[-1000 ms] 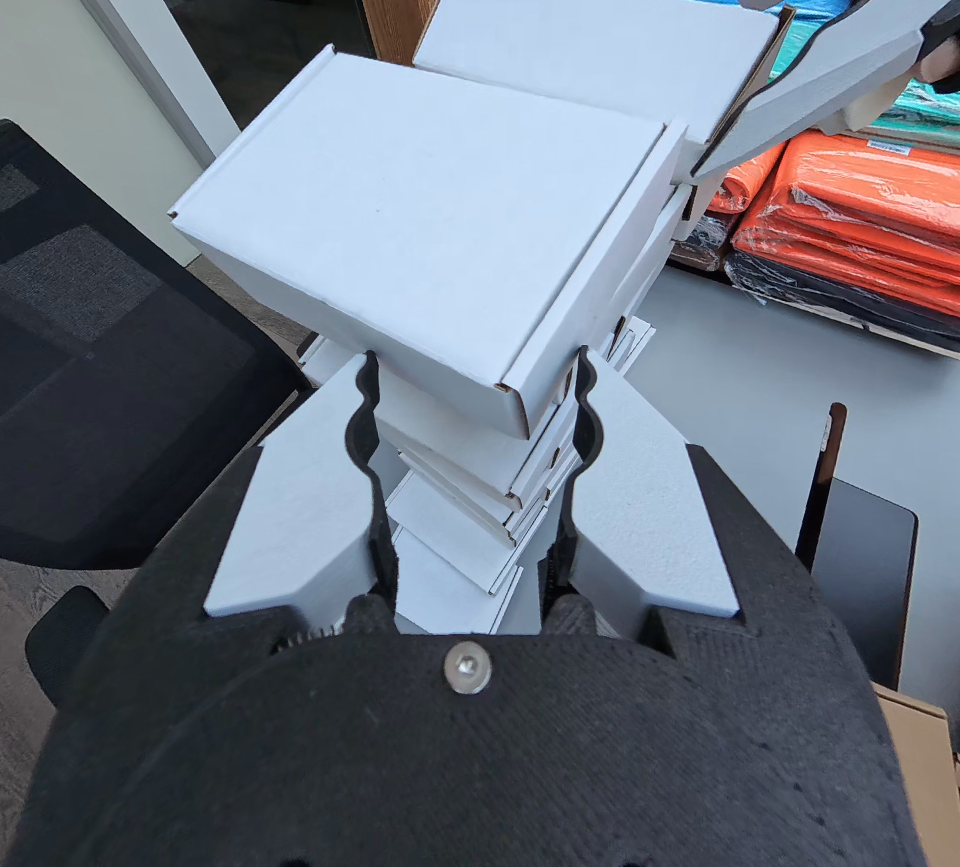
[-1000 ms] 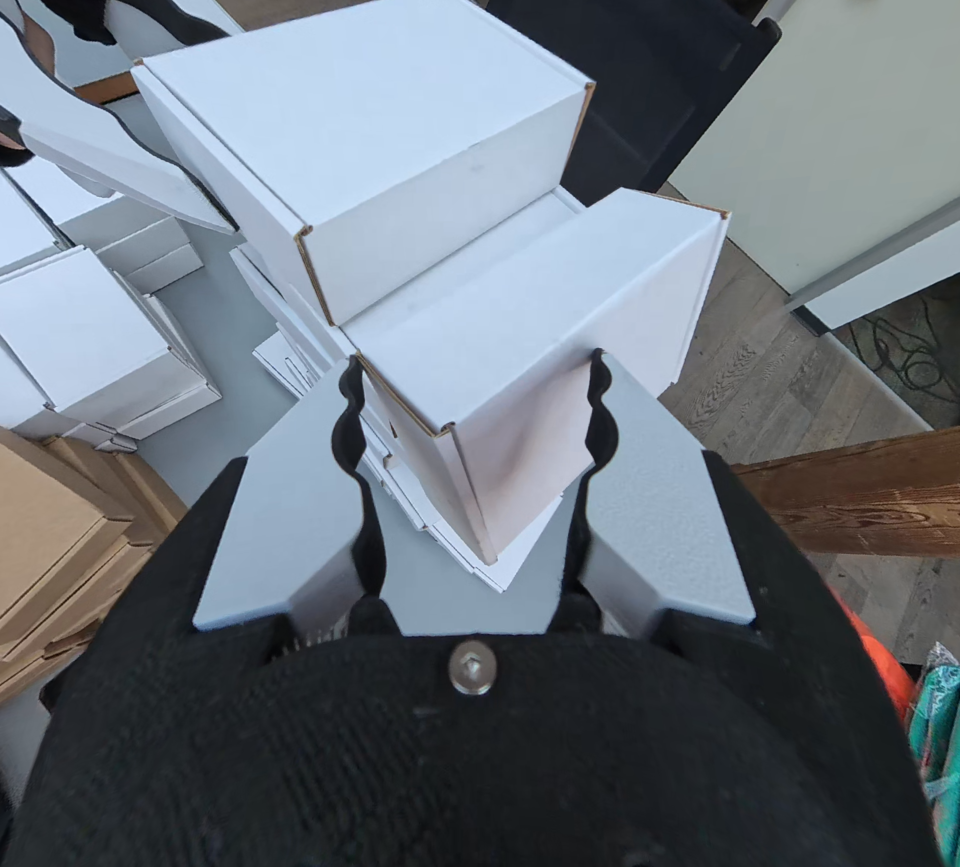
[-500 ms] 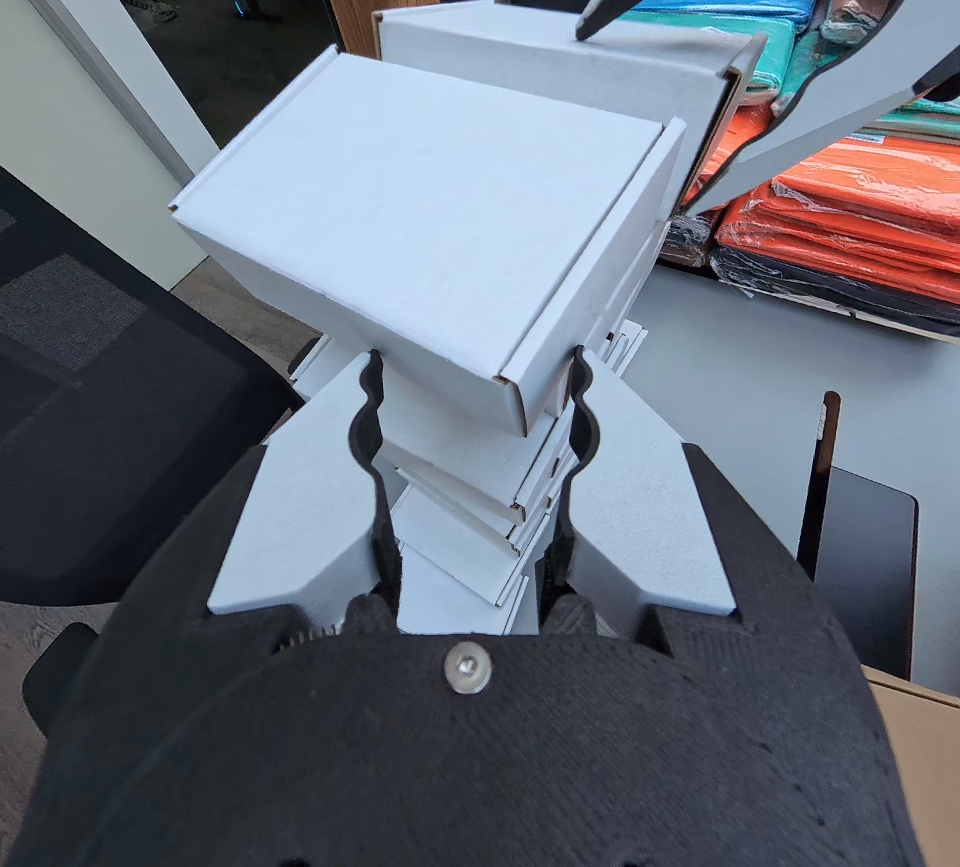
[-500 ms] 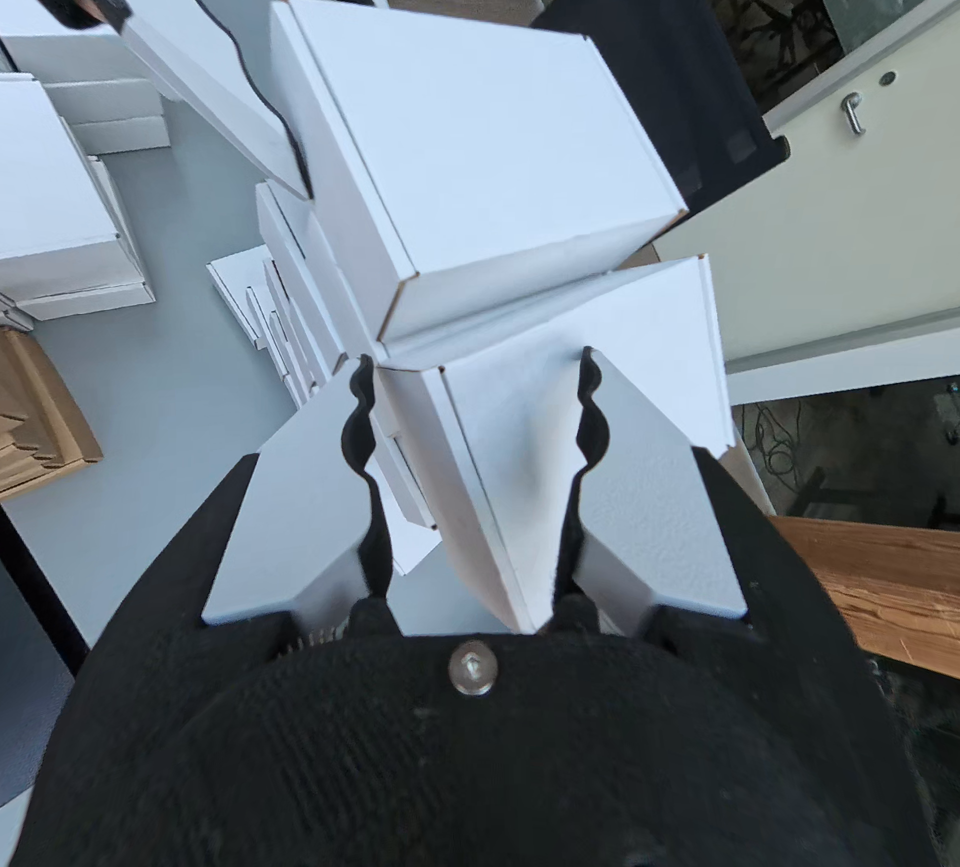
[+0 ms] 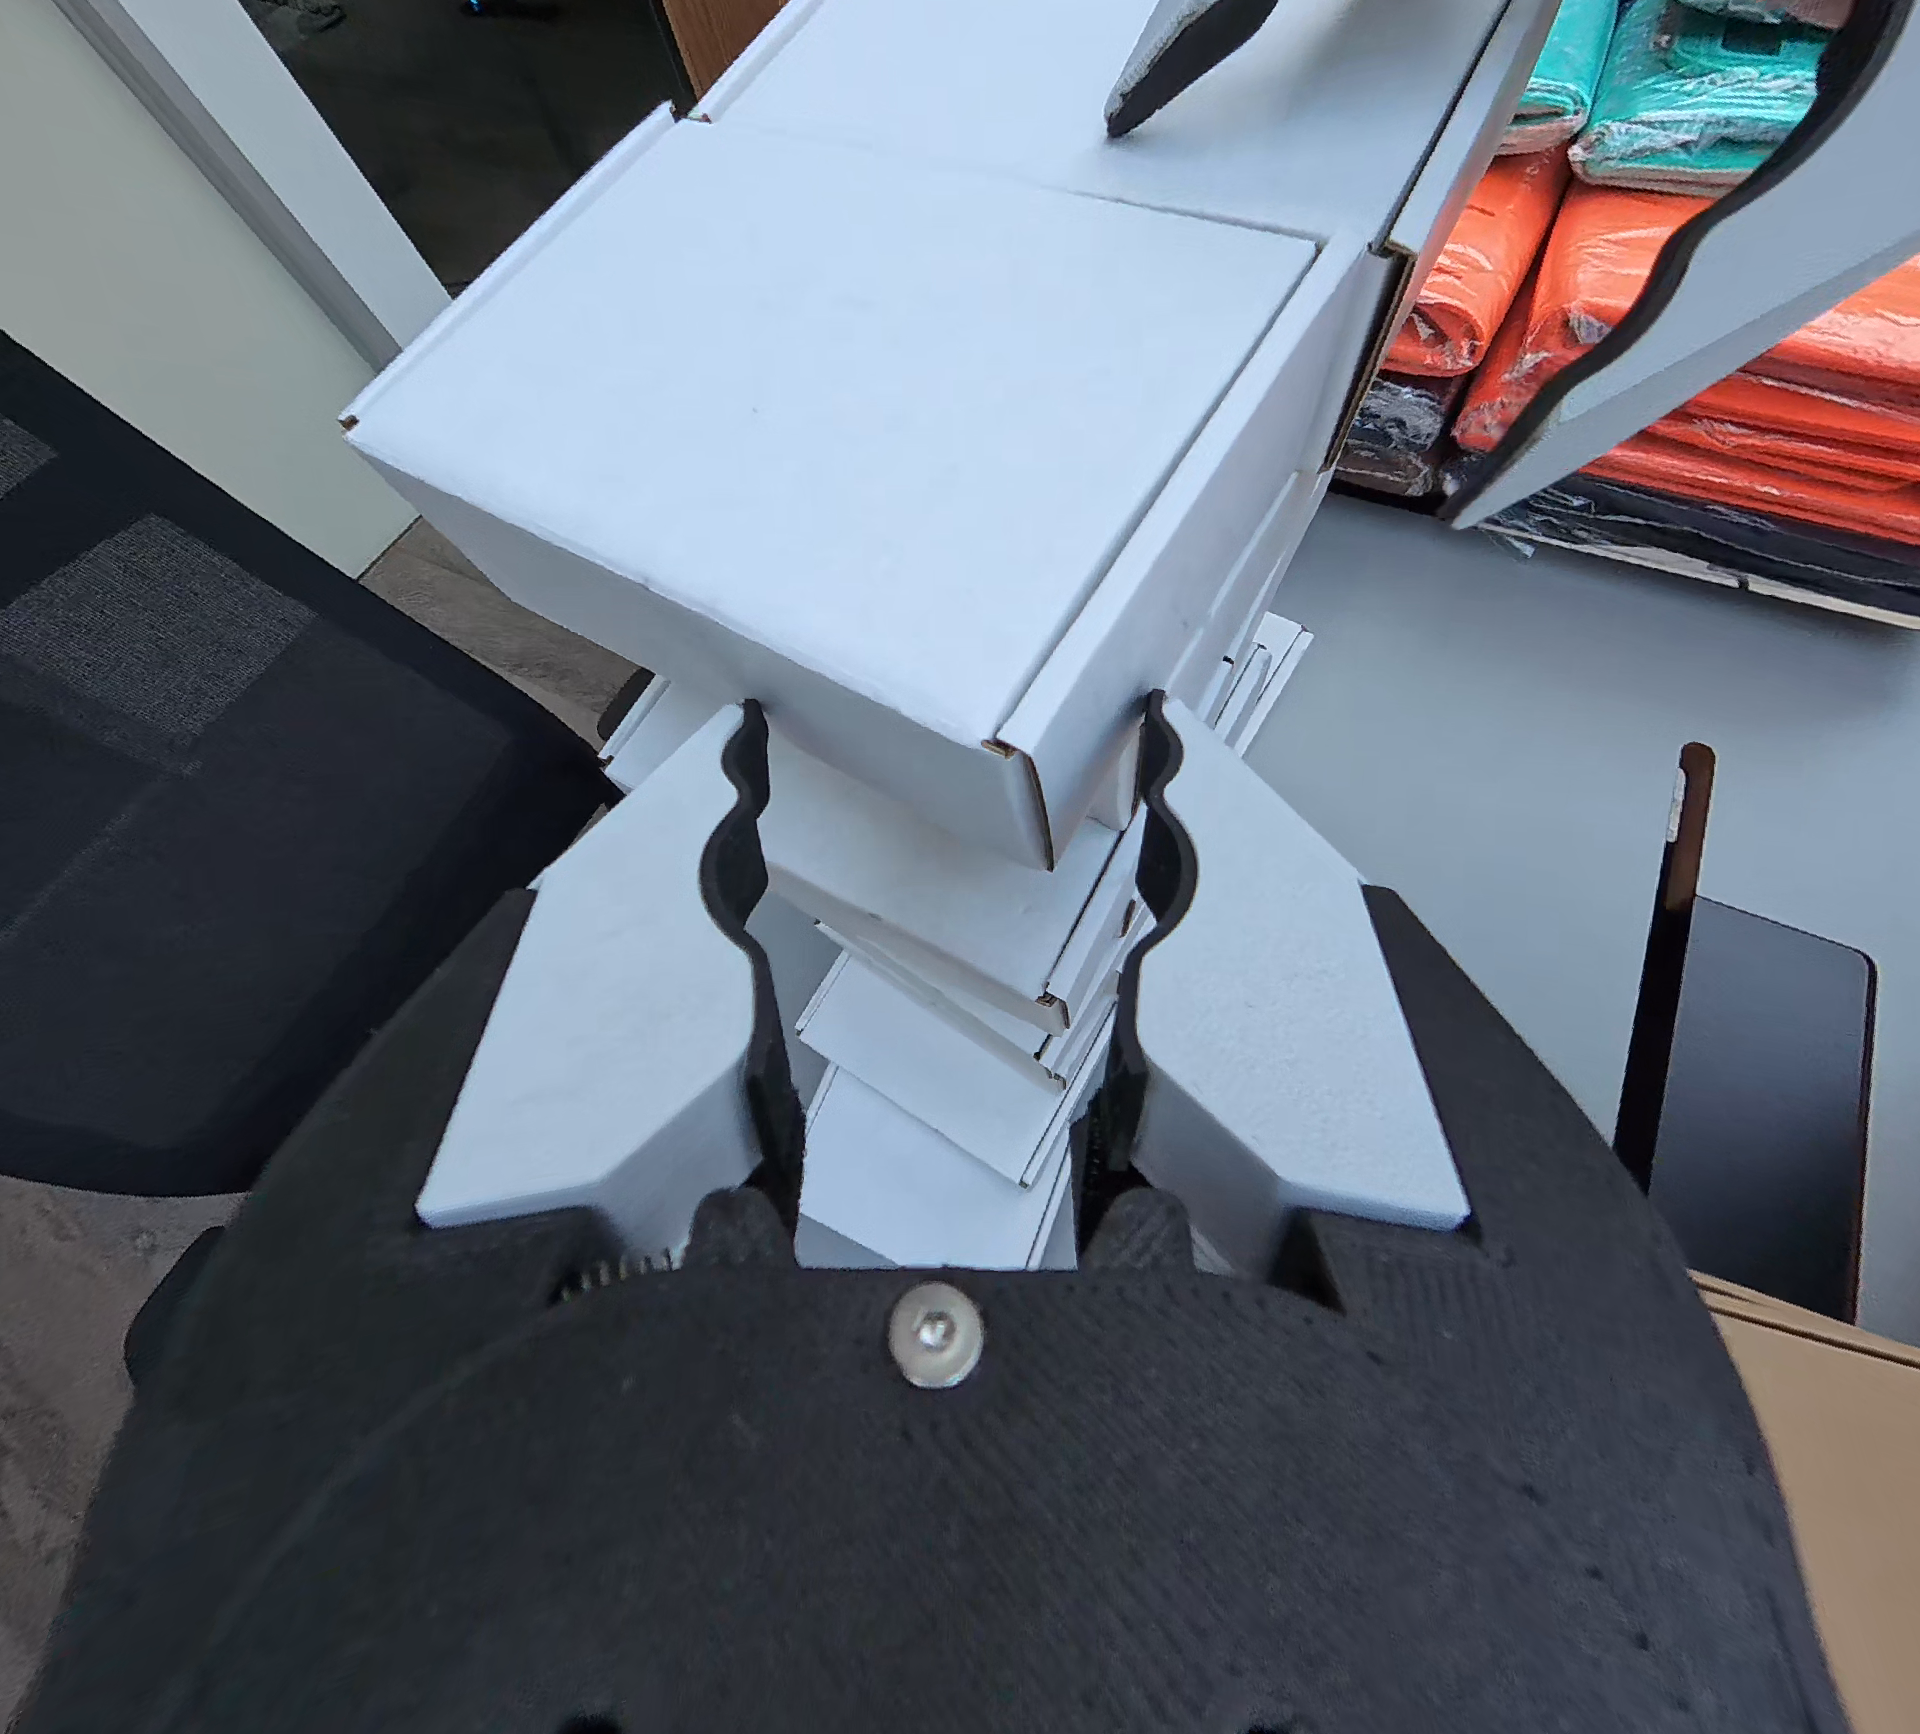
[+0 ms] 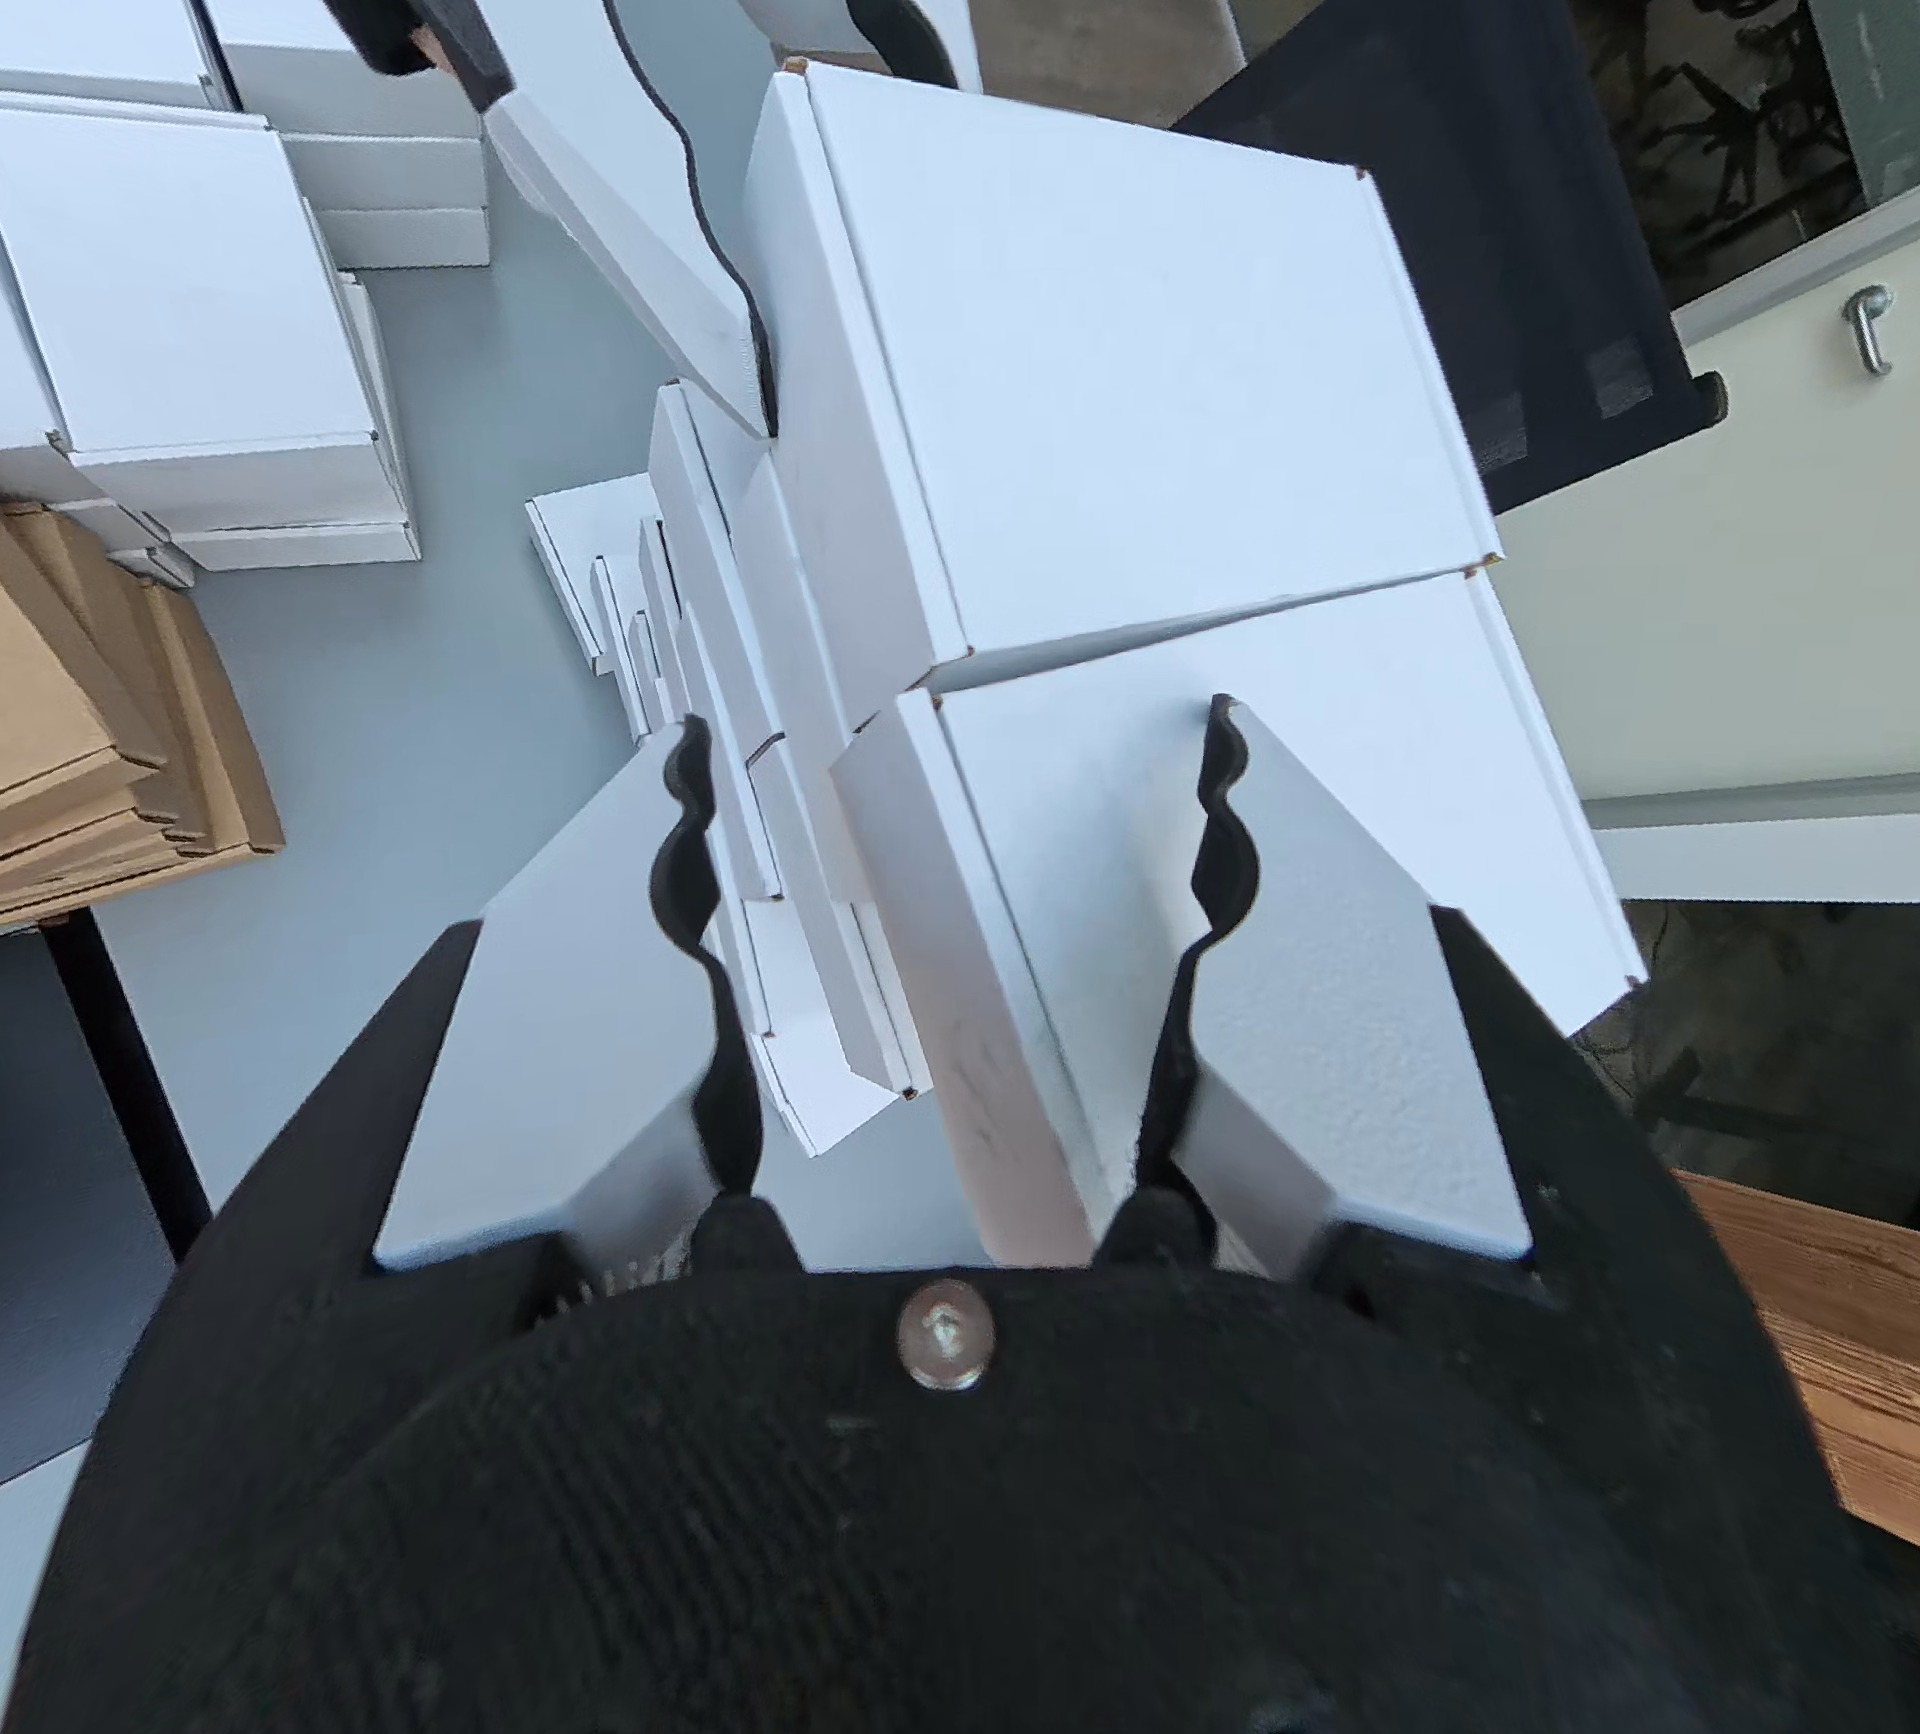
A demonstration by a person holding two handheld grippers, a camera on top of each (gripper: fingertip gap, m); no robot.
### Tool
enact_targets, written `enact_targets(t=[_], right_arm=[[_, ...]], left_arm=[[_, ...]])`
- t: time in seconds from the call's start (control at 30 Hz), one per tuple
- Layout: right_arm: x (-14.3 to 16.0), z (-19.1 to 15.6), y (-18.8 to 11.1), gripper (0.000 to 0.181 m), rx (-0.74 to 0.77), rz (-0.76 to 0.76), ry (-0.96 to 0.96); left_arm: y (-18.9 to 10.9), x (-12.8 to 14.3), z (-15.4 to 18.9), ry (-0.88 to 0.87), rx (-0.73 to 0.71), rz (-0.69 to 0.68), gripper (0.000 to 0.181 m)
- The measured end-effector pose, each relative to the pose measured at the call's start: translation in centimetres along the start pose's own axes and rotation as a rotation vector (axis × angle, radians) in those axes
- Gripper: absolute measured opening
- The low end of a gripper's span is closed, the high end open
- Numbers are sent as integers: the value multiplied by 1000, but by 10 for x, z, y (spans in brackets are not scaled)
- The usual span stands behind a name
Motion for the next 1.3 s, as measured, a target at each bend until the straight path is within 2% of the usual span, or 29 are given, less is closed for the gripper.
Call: enact_targets(t=[0.2,0.57,1.0,1.13,1.3], right_arm=[[7,0,2,94,61,-25,-100],[11,7,1,75,127,-202,-328],[13,8,1,74,136,-198,-321],[13,8,1,74,134,-192,-319],[14,8,1,74,135,-186,-312]], left_arm=[[-1,2,-1,31,11,-33,70],[-2,1,-3,74,31,-85,69],[-9,2,-2,73,-4,-62,62],[-16,-6,-2,-21,27,13,66],[-25,-15,-8,-290,160,110,92]])
Point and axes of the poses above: each gripper's, where its closed fingertips meet, y out along the fingers, x out of its underside, z = x × y across the jaws, the point moved 3 cm from there along -y, back along the fingers, and after that the axes turned 2 degrees about -x, right-handed, at the moved point
